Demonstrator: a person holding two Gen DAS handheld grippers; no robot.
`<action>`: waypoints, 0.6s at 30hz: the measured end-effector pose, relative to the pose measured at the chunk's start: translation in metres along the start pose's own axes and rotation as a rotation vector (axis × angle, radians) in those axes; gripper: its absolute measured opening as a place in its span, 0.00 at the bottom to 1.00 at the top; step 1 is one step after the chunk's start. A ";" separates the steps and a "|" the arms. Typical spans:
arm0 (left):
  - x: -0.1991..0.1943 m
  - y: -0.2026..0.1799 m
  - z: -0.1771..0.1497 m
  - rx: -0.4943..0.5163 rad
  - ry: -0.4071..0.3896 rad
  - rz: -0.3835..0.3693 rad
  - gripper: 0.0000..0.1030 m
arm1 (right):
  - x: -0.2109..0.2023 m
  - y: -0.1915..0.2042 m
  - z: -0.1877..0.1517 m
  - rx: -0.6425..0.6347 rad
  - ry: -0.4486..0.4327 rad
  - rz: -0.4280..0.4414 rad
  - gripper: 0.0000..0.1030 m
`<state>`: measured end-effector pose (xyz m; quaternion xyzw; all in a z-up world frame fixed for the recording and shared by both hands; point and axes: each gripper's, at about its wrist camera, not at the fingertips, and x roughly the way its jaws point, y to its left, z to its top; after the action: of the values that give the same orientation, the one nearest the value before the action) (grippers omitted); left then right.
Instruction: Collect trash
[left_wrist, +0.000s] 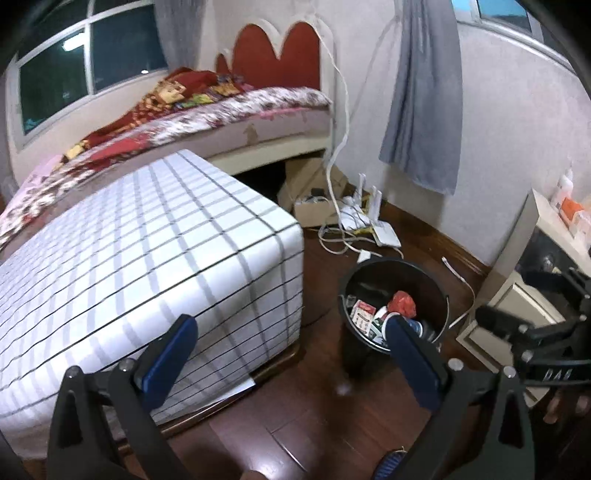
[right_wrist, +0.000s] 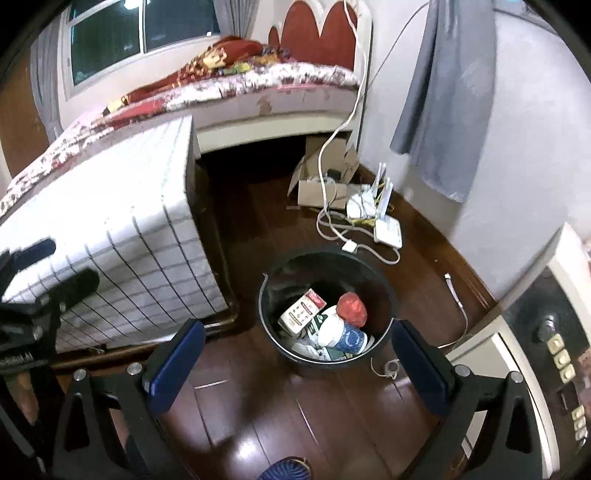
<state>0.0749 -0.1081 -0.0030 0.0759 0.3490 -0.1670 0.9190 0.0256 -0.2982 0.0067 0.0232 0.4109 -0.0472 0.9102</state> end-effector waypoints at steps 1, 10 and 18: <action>-0.009 0.003 -0.001 -0.010 -0.008 -0.001 0.99 | -0.009 0.003 0.001 0.002 -0.016 0.003 0.99; -0.083 0.015 0.002 -0.025 -0.122 0.060 0.99 | -0.078 0.035 0.012 -0.012 -0.136 -0.022 0.99; -0.102 0.033 0.002 -0.069 -0.170 0.066 0.99 | -0.101 0.052 0.014 -0.039 -0.165 -0.033 0.99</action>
<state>0.0162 -0.0517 0.0675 0.0414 0.2726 -0.1302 0.9524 -0.0249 -0.2413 0.0925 -0.0051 0.3356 -0.0559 0.9403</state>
